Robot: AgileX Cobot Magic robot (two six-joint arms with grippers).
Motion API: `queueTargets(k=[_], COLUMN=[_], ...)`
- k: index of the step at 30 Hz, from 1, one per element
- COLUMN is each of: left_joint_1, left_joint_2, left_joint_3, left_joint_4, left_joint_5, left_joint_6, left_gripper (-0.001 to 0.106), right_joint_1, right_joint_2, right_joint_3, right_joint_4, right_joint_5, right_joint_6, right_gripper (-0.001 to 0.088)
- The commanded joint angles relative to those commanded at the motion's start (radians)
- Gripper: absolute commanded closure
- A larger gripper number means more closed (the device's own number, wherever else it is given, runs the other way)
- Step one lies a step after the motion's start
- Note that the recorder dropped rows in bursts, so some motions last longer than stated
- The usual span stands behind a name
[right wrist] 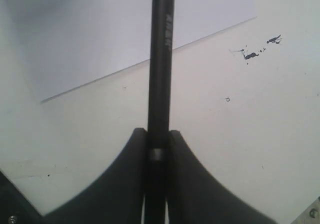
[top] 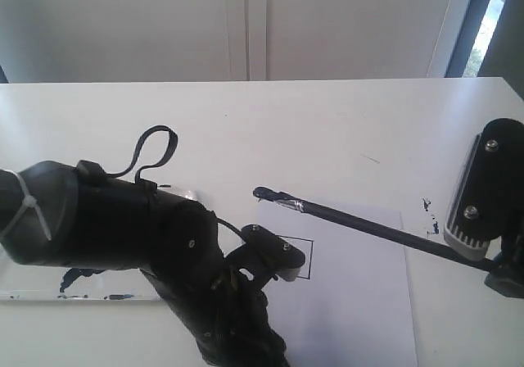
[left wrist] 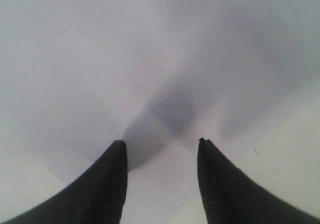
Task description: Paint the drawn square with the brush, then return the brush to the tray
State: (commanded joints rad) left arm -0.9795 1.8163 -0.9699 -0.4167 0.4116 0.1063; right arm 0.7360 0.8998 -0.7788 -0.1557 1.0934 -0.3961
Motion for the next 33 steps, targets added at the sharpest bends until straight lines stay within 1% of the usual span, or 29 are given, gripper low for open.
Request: queueTargets(k=[4, 6, 7, 8, 10, 12, 24, 33], left_joint_1=[0.0, -0.003, -0.011, -0.013, -0.023, -0.023, -0.023, -0.023], left_joint_2=[0.0, -0.004, -0.014, -0.031, -0.069, -0.083, -0.041, -0.029], left_joint_3=[0.0, 0.0, 0.0, -0.002, -0.011, -0.011, -0.009, -0.009], left_joint_4=[0.047, 0.081, 0.12, 0.179, 0.35, 0.437, 0.393, 0.393], left_joint_5=[0.014, 0.022, 0.023, 0.023, 0.028, 0.032, -0.001, -0.001], left_joint_6=[0.0, 0.0, -0.012, -0.066, -0.197, -0.252, -0.258, -0.241], left_gripper=[0.056, 0.058, 0.06, 0.061, 0.061, 0.061, 0.061, 0.061], right_joint_1=[0.0, 0.0, 0.0, 0.0, 0.0, 0.0, 0.0, 0.0], right_joint_2=[0.0, 0.0, 0.0, 0.0, 0.0, 0.0, 0.007, 0.106], right_joint_3=[0.0, 0.0, 0.0, 0.0, 0.0, 0.0, 0.0, 0.0], right_joint_4=[0.0, 0.0, 0.0, 0.0, 0.0, 0.0, 0.005, 0.005], right_joint_5=[-0.012, -0.012, -0.012, -0.012, -0.012, -0.02, -0.045, -0.059], right_joint_6=[0.01, 0.01, 0.01, 0.01, 0.01, 0.01, 0.01, 0.014], right_gripper=[0.0868, 0.0868, 0.0868, 0.0868, 0.0868, 0.0868, 0.0868, 0.0868])
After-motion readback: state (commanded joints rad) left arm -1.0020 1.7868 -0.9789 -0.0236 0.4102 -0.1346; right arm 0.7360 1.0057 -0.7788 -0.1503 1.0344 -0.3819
